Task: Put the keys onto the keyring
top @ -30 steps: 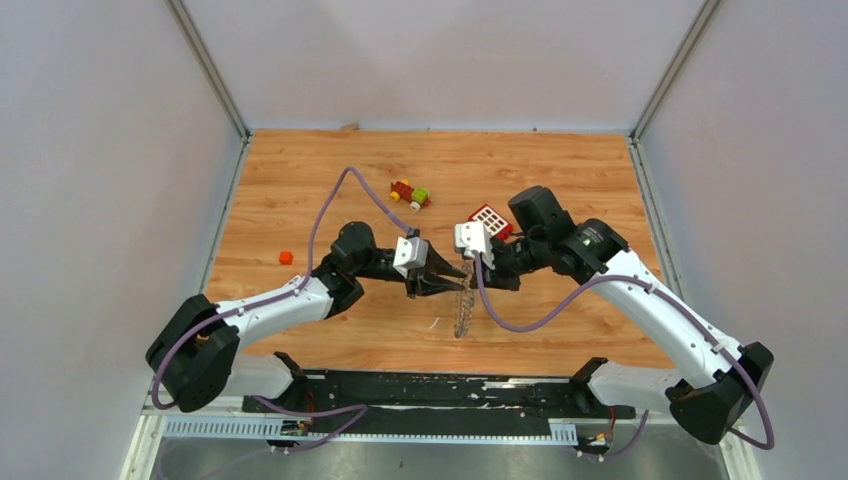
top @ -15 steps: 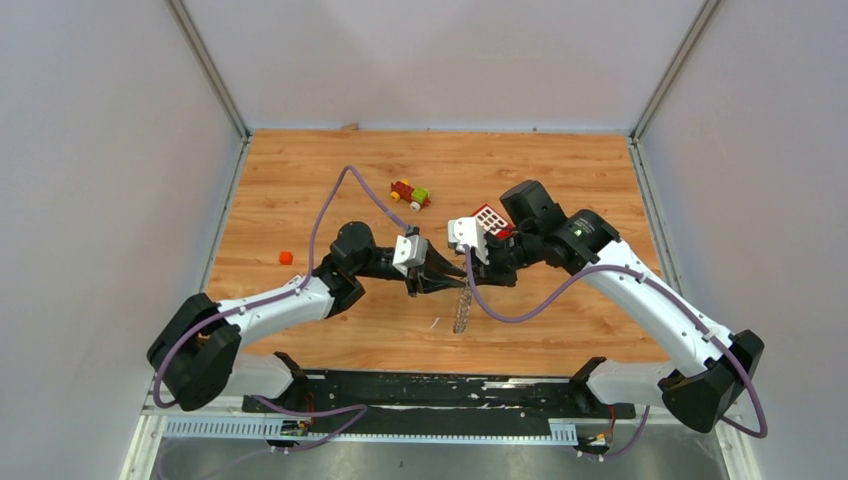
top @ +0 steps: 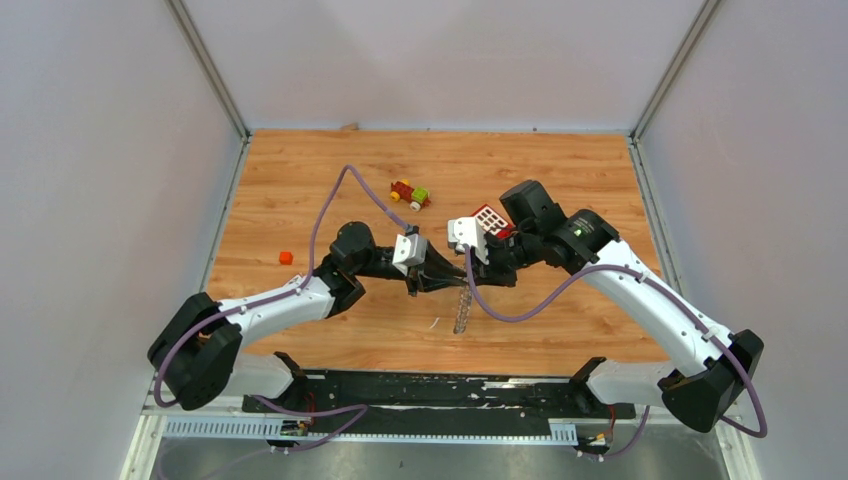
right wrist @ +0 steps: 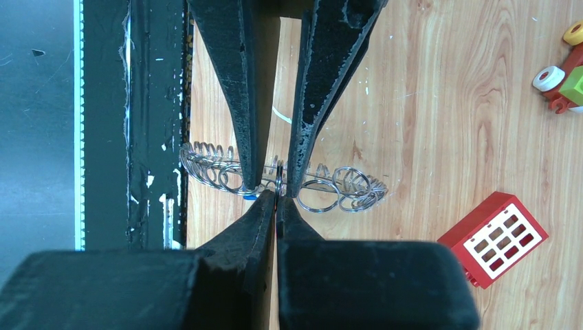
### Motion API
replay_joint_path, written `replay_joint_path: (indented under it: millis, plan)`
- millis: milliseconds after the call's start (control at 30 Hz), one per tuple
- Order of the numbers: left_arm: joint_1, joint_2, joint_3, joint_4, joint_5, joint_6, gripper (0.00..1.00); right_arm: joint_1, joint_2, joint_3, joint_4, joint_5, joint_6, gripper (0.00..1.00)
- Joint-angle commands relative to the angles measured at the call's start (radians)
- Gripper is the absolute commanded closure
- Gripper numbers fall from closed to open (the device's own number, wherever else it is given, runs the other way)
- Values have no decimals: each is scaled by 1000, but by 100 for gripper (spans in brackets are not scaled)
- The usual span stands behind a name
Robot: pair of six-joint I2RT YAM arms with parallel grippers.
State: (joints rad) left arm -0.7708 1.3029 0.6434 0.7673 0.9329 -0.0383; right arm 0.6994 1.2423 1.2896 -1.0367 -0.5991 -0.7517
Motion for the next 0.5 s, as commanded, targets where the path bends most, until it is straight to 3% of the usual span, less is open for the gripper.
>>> replay_joint_path:
  millis: [0,467]
  plan:
    - [1,4,-2,22,4,2,72,6,-7,40,24,-11,15,100]
    - [-2,12,-8,6,9,7,84,6,-15,33,37,-16,21,100]
